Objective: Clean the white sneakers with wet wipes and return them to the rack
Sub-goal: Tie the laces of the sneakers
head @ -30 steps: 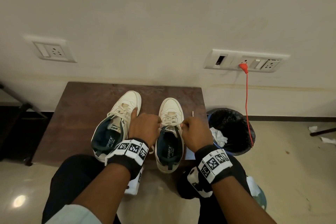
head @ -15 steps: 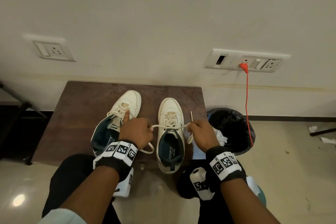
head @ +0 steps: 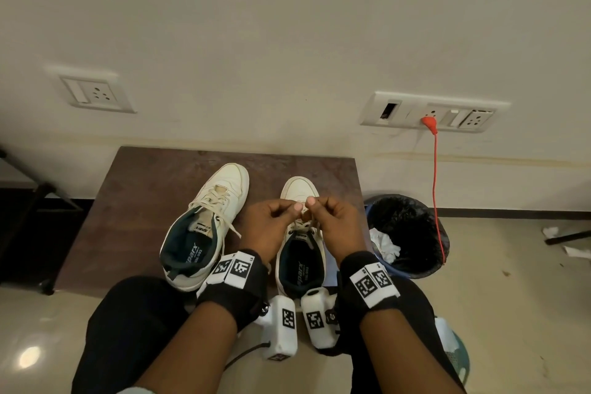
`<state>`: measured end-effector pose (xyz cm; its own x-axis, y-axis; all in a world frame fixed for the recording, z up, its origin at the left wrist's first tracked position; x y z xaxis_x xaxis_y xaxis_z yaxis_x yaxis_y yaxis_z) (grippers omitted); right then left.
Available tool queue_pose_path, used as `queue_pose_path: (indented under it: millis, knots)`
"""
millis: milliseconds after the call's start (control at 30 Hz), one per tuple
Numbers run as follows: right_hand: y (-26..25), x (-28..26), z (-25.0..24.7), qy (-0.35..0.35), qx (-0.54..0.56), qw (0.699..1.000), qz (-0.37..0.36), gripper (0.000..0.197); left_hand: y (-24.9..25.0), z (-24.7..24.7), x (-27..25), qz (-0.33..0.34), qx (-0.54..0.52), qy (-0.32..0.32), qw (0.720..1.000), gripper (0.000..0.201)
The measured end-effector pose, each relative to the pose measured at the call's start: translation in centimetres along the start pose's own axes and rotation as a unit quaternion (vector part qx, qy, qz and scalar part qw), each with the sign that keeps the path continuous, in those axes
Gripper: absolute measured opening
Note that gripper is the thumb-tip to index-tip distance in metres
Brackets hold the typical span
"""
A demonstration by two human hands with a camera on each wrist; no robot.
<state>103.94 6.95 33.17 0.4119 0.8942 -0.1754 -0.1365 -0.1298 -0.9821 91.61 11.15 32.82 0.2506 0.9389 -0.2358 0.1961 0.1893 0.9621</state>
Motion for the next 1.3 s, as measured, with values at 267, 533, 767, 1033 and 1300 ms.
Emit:
queue_pose_path:
  millis: [267, 533, 767, 1033, 1300]
  knots:
    - [1.8, 1.0, -0.5, -0.01, -0.037, 0.998, 0.057, 0.031, -0.6, 0.9, 0.5, -0.024, 0.0, -0.033, 0.999, 0.018]
    - [1.1, 0.5, -1.6, -0.025, 0.003, 0.999, 0.043, 0.023, -0.4, 1.1, 0.4, -0.067, -0.062, -0.072, 0.993, 0.033]
    - [1.2, -0.1, -1.8, -0.071, 0.025, 0.997, 0.028, 0.022, -0.5, 0.8, 0.9, -0.063, -0.024, -0.079, 0.995, 0.011]
    - [1.8, 0.5, -1.2, -0.014, -0.07, 0.997, 0.004, 0.023, -0.4, 0.9, 0.6, -0.055, -0.049, -0.085, 0.994, 0.012]
    - [2.1, 0.9, -0.9, -0.04, -0.087, 0.995, 0.025, 0.025, -0.8, 0.3, 0.9, -0.069, -0.053, -0.087, 0.992, 0.016]
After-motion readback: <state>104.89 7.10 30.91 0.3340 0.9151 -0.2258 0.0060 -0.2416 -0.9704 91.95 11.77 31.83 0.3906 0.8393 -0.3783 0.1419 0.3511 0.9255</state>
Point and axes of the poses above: each hand's wrist, its own x-axis towards the middle knuckle, its own z-axis out of the palm, y = z × x, the point moved 1 cm from there along x, towards the middle knuckle, and after that the axes turned 7 degrees about x, right-handed, at the moved point
